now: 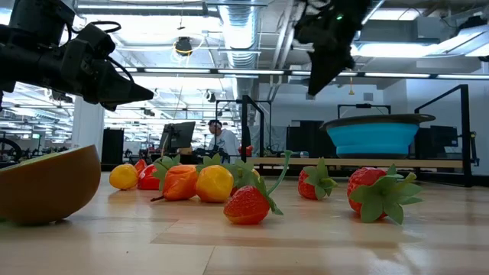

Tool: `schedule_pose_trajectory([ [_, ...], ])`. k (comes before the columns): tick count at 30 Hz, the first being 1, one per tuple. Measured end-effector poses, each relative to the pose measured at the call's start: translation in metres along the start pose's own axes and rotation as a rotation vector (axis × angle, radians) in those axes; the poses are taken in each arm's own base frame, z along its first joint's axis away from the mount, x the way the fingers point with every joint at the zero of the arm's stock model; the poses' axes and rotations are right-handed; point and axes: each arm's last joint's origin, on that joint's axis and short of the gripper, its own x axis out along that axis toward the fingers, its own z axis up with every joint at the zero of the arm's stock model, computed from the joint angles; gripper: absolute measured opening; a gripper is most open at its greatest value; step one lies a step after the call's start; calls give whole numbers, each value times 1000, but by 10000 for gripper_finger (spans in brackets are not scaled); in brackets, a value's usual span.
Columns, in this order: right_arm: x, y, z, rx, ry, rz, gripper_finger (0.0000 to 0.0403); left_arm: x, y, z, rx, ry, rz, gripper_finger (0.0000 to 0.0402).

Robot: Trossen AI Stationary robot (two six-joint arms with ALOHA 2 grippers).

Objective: Pick & Place Fruit
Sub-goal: Put the red strawberry into the blue colander

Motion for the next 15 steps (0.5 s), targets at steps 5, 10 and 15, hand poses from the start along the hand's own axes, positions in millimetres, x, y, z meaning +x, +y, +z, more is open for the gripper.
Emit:
schedule_pose_trajectory([
  [5, -16, 27, -33, 73, -165, 164, 19, 0, 0, 0, 0, 0, 0, 1],
  [10, -31, 58, -58, -19, -217, 289, 7, 0, 0, 0, 0, 0, 0, 1],
  [15, -32, 89, -76, -112, -203, 351, 3, 0, 0, 0, -3, 0, 0, 1],
])
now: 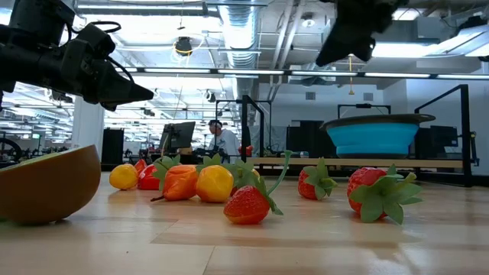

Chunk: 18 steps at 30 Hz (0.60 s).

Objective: Pick & Place Fruit
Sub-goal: Put the red strawberry into the blue colander

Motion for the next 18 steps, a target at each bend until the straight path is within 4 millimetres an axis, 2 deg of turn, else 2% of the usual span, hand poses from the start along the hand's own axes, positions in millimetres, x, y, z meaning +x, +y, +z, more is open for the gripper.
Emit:
schedule_pose_trajectory([
  [9, 39, 37, -34, -116, 149, 27, 2, 0, 0, 0, 0, -1, 0, 1],
  [13, 57, 45, -37, -98, 178, 114, 3, 0, 0, 0, -1, -2, 0, 1],
  [18, 70, 46, -37, -76, 185, 158, 14, 0, 0, 0, -1, -4, -1, 1],
])
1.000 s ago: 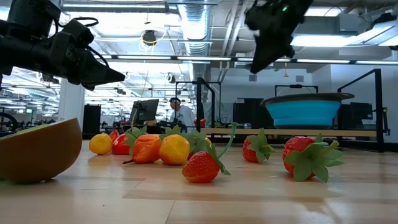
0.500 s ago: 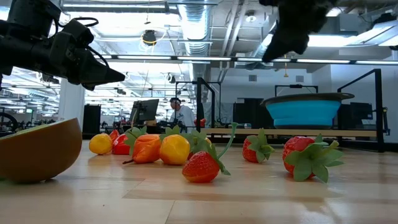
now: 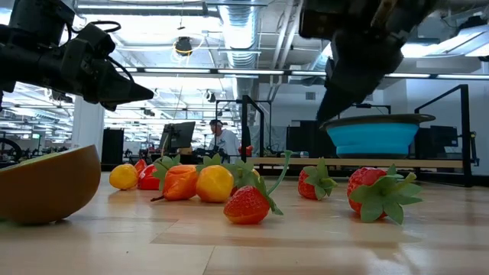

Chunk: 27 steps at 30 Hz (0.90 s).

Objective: Pick & Place Fruit
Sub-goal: Put the red strawberry into the blue colander

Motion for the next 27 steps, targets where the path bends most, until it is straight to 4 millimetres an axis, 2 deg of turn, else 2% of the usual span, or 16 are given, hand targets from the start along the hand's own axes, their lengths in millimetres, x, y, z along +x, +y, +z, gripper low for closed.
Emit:
schedule_pose_trajectory([
  [5, 6, -1, -3, -3, 24, -13, 67, 0, 0, 0, 1, -1, 0, 1],
  [12, 10, 0, -2, -1, 12, -7, 215, 0, 0, 0, 1, -4, 0, 1],
  [16, 20, -2, -4, 1, 25, -18, 285, 0, 0, 0, 1, -5, 0, 1],
  [21, 39, -4, -10, -30, 63, -42, 320, 0, 0, 0, 1, -4, 0, 1],
  [27, 57, -9, -13, -28, 70, -55, 320, 0, 0, 0, 1, -4, 0, 1],
])
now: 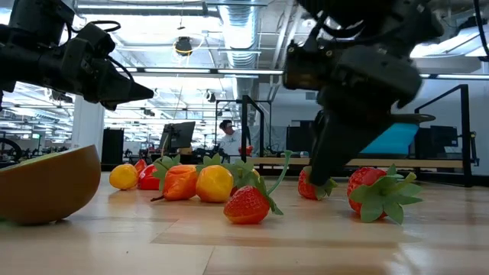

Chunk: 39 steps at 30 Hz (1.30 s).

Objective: Pick & Place Fruit
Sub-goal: Put the red strawberry into the blue colander

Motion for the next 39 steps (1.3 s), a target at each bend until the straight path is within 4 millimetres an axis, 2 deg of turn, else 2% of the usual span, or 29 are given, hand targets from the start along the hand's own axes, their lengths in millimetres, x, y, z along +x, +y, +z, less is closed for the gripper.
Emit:
schedule_pose_trajectory([
  [4, 5, -3, 1, 10, -5, -3, 311, 0, 0, 0, 0, 0, 0, 1],
  [23, 5, -4, -2, 6, 29, -18, 293, 0, 0, 0, 0, 0, 0, 1],
  [31, 5, -4, -2, 29, 30, -16, 223, 0, 0, 0, 0, 0, 0, 1],
  [39, 5, -4, -2, 43, 34, 1, 113, 0, 0, 0, 0, 0, 0, 1],
])
